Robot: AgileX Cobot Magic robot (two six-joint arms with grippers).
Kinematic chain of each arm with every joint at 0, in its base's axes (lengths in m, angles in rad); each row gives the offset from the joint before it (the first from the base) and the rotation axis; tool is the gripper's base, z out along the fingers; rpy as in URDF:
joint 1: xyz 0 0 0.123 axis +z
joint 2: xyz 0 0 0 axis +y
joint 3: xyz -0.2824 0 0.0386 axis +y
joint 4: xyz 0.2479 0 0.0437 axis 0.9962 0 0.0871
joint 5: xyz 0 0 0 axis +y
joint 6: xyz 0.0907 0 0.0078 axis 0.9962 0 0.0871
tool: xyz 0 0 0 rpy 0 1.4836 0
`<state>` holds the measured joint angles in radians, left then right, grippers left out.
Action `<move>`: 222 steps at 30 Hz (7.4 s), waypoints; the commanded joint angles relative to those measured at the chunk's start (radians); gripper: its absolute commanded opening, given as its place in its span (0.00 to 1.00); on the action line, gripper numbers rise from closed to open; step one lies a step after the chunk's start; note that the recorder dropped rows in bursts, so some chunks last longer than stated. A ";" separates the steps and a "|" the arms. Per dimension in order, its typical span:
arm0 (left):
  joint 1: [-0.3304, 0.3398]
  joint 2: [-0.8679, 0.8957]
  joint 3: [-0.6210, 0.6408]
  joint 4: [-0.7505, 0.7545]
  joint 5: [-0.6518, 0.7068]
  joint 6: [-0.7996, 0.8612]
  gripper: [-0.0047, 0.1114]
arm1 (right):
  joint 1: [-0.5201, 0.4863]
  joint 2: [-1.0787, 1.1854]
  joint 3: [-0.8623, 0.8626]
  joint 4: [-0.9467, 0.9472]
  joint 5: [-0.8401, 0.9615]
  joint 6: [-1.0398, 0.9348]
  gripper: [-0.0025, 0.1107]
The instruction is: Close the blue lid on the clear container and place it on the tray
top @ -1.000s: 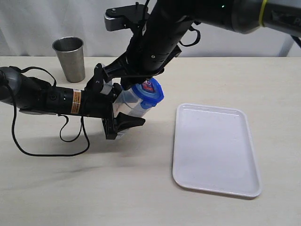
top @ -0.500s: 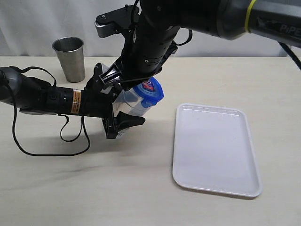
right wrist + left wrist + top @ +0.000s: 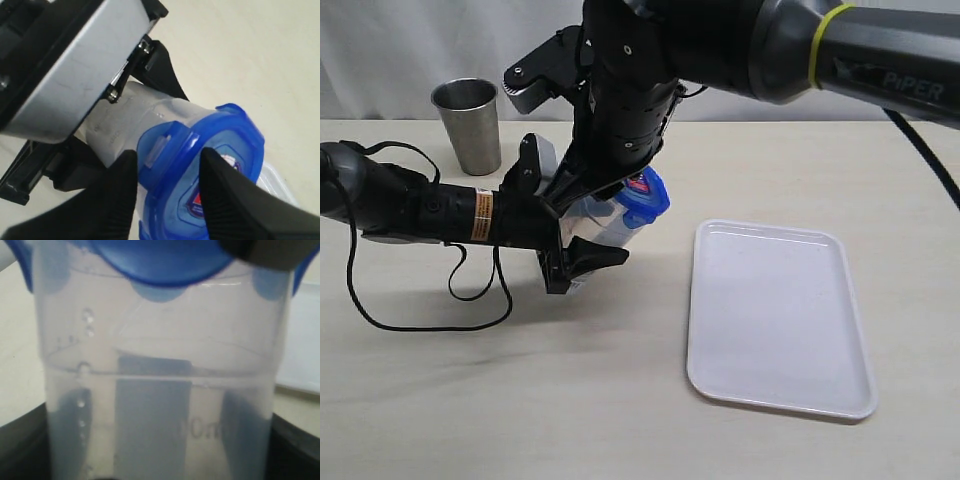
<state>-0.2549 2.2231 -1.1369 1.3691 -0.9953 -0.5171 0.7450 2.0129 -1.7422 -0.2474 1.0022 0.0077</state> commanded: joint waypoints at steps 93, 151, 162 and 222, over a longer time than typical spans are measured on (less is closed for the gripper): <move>-0.678 -0.143 -0.215 0.375 1.228 0.436 0.04 | -0.003 -1.260 0.734 -0.079 -0.164 0.145 0.06; -0.443 0.400 -0.517 -0.447 -0.117 -0.137 0.06 | -0.003 -1.260 0.770 -0.091 -0.193 0.179 0.06; -0.431 0.400 -0.517 -0.433 -0.115 -0.112 0.85 | -0.003 -1.260 0.770 -0.091 -0.193 0.179 0.06; -0.167 -0.384 -0.203 0.375 0.802 -0.772 0.04 | -0.003 -1.260 0.770 -0.091 -0.179 0.181 0.06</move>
<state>-0.3955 1.9289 -1.4282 1.7507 -0.4998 -1.2778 0.7442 0.7553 -0.9746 -0.3324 0.8206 0.1842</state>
